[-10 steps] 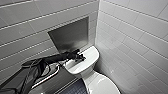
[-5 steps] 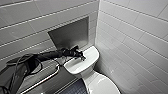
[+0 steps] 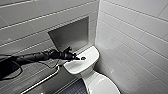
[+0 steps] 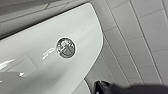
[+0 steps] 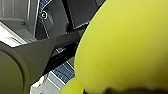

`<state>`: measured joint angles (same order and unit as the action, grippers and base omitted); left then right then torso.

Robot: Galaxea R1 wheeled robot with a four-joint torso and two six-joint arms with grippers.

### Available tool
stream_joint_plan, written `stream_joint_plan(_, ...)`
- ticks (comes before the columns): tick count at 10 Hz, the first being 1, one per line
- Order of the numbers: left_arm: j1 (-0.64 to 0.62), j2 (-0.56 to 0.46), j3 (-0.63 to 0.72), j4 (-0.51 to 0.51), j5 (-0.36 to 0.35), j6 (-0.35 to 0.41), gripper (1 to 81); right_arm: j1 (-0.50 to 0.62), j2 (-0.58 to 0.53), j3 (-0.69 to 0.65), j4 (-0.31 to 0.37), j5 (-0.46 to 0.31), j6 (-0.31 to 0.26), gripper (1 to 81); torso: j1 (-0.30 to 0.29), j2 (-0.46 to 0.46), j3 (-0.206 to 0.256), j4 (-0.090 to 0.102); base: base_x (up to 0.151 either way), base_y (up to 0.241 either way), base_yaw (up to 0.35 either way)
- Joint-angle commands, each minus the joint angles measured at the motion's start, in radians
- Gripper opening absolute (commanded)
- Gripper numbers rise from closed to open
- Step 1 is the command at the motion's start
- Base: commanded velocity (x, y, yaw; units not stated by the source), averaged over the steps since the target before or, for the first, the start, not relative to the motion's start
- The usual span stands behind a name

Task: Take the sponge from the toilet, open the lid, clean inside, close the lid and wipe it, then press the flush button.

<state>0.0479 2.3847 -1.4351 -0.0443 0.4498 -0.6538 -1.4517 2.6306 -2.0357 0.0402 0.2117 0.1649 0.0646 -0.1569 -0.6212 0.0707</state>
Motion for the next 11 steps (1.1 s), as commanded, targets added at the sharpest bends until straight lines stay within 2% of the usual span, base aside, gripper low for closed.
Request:
stream_joint_plan(1, 0.117, -0.295, 0.301, 0.007, 0.040, 0.005, 1.0, -0.014, -0.005, 0.008, 0.003, -0.075, -0.001, 1.0, 0.000, 0.000, 0.000, 0.000, 0.000, 0.000, 0.000)
stream_joint_plan(3, 0.279, -0.378, 0.383, 0.086, 0.032, 0.005, 1.0, -0.014, -0.005, 0.003, 0.004, -0.075, -0.001, 1.0, 0.000, 0.000, 0.000, 0.000, 0.000, 0.000, 0.000)
stream_joint_plan(5, 0.501, -0.407, 0.426, 0.198, -0.031, 0.005, 1.0, -0.020, -0.004, -0.001, 0.003, -0.075, -0.001, 1.0, 0.000, 0.000, 0.000, 0.000, 0.000, 0.000, 0.000)
stream_joint_plan(7, 0.716, -0.374, 0.385, 0.349, -0.115, 0.005, 1.0, -0.025, -0.004, -0.003, 0.001, -0.075, -0.001, 1.0, 0.000, 0.000, 0.000, 0.000, 0.000, 0.000, 0.000)
stream_joint_plan(9, 0.872, -0.334, 0.317, 0.444, -0.160, 0.006, 1.0, -0.025, -0.002, -0.003, 0.001, -0.075, -0.001, 1.0, 0.000, 0.000, 0.000, 0.000, 0.000, 0.000, 0.000)
stream_joint_plan(10, 0.944, -0.314, 0.280, 0.486, -0.199, 0.005, 1.0, -0.025, -0.001, -0.004, 0.001, -0.075, -0.001, 1.0, 0.000, 0.000, 0.029, 0.000, 0.000, 0.000, 0.000)
stream_joint_plan(11, 1.002, -0.288, 0.231, 0.518, -0.232, 0.006, 1.0, -0.025, 0.001, -0.006, 0.001, -0.075, -0.001, 1.0, 0.000, 0.000, 0.037, 0.000, 0.000, 0.000, 0.000)
